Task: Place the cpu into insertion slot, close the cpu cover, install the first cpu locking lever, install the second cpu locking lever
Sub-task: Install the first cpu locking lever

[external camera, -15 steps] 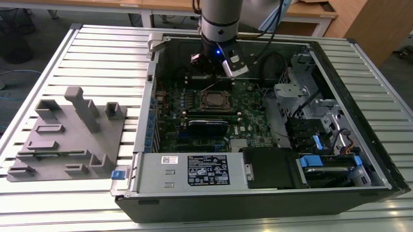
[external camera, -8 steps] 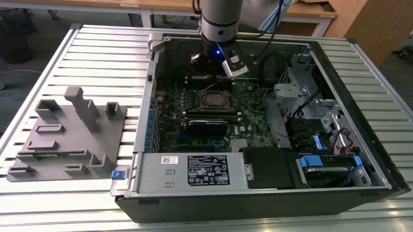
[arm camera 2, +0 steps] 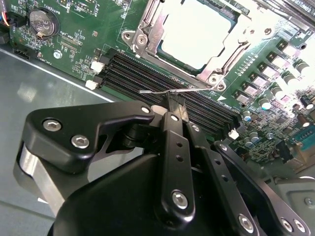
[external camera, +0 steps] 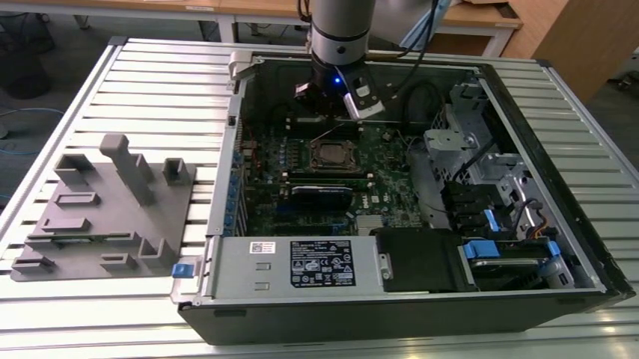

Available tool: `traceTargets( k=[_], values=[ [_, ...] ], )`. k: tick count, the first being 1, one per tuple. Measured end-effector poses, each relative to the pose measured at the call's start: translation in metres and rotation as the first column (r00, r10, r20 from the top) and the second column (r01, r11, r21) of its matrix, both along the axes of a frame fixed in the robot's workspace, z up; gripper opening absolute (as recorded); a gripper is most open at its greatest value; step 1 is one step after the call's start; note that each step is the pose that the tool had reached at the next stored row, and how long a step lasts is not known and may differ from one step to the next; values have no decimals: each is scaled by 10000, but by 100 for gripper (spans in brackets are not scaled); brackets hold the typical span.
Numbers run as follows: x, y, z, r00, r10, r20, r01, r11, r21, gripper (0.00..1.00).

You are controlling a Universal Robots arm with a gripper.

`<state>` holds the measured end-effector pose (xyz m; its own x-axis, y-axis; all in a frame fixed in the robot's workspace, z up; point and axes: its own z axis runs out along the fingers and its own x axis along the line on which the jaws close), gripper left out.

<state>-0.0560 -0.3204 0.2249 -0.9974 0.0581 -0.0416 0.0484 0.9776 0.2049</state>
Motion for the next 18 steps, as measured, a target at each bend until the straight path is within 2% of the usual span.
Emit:
traceTargets(
  k=[18],
  values=[
    [0,0,-36,10000,-2,-2,2,10000,-3,11]
  ],
)
